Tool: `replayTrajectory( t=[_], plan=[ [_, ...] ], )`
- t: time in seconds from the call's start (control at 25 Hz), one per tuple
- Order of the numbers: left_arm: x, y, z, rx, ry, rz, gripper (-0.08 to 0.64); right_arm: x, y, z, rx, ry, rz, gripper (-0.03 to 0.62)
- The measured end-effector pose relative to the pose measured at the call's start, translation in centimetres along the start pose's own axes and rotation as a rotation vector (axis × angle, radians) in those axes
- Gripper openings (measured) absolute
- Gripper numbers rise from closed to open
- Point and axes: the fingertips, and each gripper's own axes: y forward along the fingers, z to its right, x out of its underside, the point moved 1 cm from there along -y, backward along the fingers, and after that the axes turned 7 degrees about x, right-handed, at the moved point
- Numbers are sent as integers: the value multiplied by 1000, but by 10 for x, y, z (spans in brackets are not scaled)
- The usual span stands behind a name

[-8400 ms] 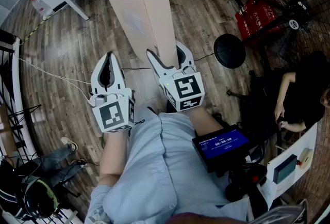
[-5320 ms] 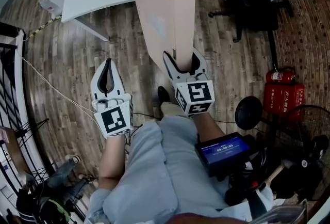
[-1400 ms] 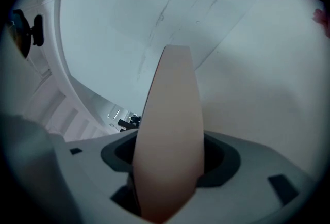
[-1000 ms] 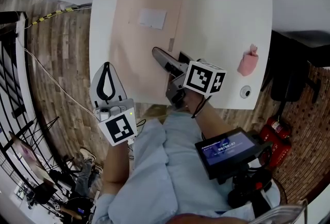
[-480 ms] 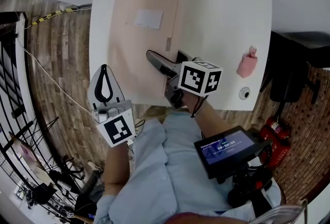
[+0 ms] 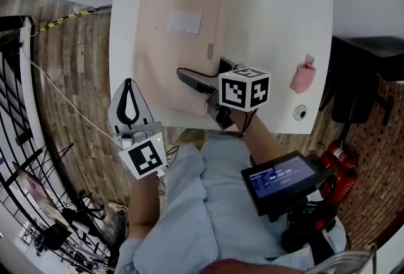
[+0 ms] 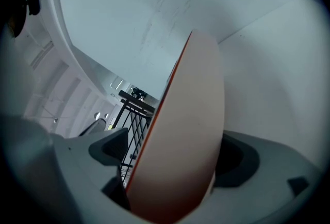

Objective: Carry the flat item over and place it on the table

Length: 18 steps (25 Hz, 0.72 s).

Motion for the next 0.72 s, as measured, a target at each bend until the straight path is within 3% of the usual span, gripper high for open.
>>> replayTrajectory(
  t=[0.72],
  plan=[
    [4,2,14,25,-16,-14,9,27,8,29,45,-111,-128,571]
  ],
)
